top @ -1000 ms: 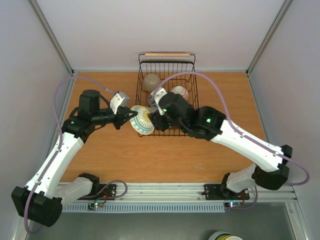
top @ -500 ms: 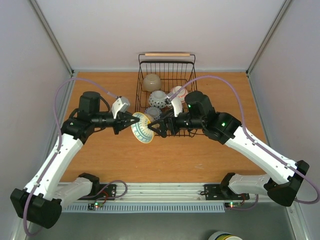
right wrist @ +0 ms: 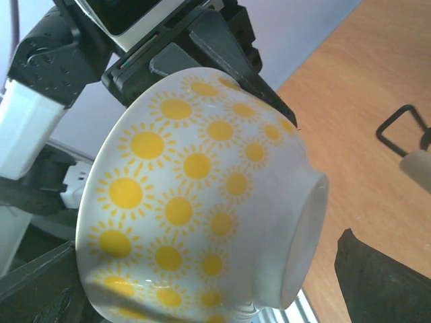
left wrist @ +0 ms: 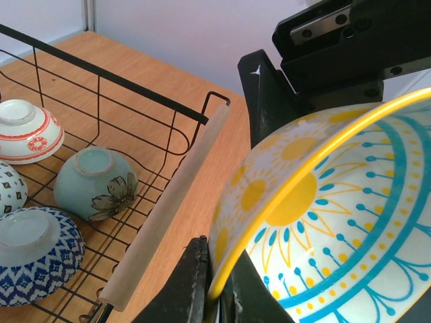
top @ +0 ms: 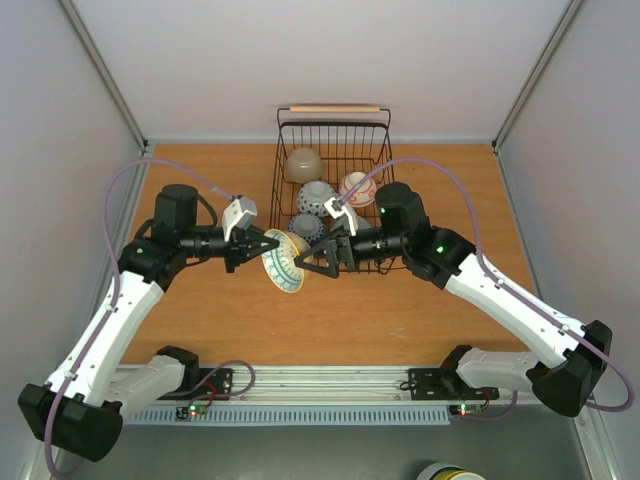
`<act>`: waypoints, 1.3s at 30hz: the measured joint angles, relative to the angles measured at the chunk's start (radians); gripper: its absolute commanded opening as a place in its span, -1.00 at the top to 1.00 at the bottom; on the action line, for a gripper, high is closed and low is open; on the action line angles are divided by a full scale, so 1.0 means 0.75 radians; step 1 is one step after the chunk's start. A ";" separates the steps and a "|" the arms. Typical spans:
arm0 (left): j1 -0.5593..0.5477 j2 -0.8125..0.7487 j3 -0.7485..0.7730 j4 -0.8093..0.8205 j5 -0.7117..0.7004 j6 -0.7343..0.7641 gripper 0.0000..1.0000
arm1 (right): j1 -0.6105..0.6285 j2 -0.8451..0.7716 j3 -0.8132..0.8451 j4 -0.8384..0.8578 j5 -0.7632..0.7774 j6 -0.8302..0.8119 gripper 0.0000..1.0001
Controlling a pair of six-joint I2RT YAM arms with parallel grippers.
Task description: Load the bowls into the dish rack
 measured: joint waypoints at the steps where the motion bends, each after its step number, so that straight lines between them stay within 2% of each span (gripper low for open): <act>1: 0.000 0.000 0.000 0.000 0.005 -0.001 0.99 | -0.008 0.002 -0.008 0.017 -0.030 0.019 -0.86; 3: 0.001 0.000 0.000 0.000 0.008 -0.002 0.99 | -0.022 0.011 -0.028 0.070 -0.094 0.057 -0.60; 6: 0.006 0.000 0.000 -0.006 -0.005 -0.001 0.99 | -0.041 0.039 -0.062 0.186 -0.200 0.127 -0.10; 12: 0.023 0.000 -0.001 -0.052 -0.030 -0.047 0.99 | -0.070 0.070 -0.098 0.298 -0.286 0.203 0.90; 13: 0.023 0.000 -0.001 -0.052 -0.034 -0.052 0.99 | -0.071 0.072 -0.099 0.305 -0.291 0.209 0.96; 14: 0.023 0.000 -0.001 -0.051 -0.038 -0.057 0.94 | -0.074 0.075 -0.099 0.311 -0.295 0.214 0.97; 15: 0.023 0.000 -0.001 -0.051 -0.042 -0.063 0.74 | -0.075 0.076 -0.099 0.312 -0.295 0.217 0.97; 18: 0.019 0.001 -0.001 -0.035 -0.055 -0.064 -0.18 | -0.077 0.082 -0.087 0.288 -0.290 0.207 0.97; 20: 0.014 0.000 0.001 -0.001 -0.058 -0.064 -0.57 | -0.077 0.098 -0.050 0.214 -0.262 0.177 0.97; 21: 0.014 0.000 0.001 0.013 -0.061 -0.066 -0.68 | -0.075 0.113 -0.011 0.157 -0.234 0.150 0.97; 25: 0.013 -0.001 0.001 0.055 -0.093 -0.094 -0.89 | -0.077 0.209 0.199 -0.057 -0.044 0.019 0.97; 34: 0.023 0.001 -0.003 0.172 -0.375 -0.138 -0.92 | -0.030 0.570 0.847 -0.537 0.310 -0.288 0.97; 36: 0.030 -0.001 -0.004 0.163 -0.401 -0.148 -0.92 | -0.025 0.664 0.958 -0.586 0.505 -0.340 0.97; 39: 0.013 -0.015 -0.003 0.163 -0.384 -0.153 -0.92 | -0.107 0.874 1.104 -0.594 0.824 -0.416 0.97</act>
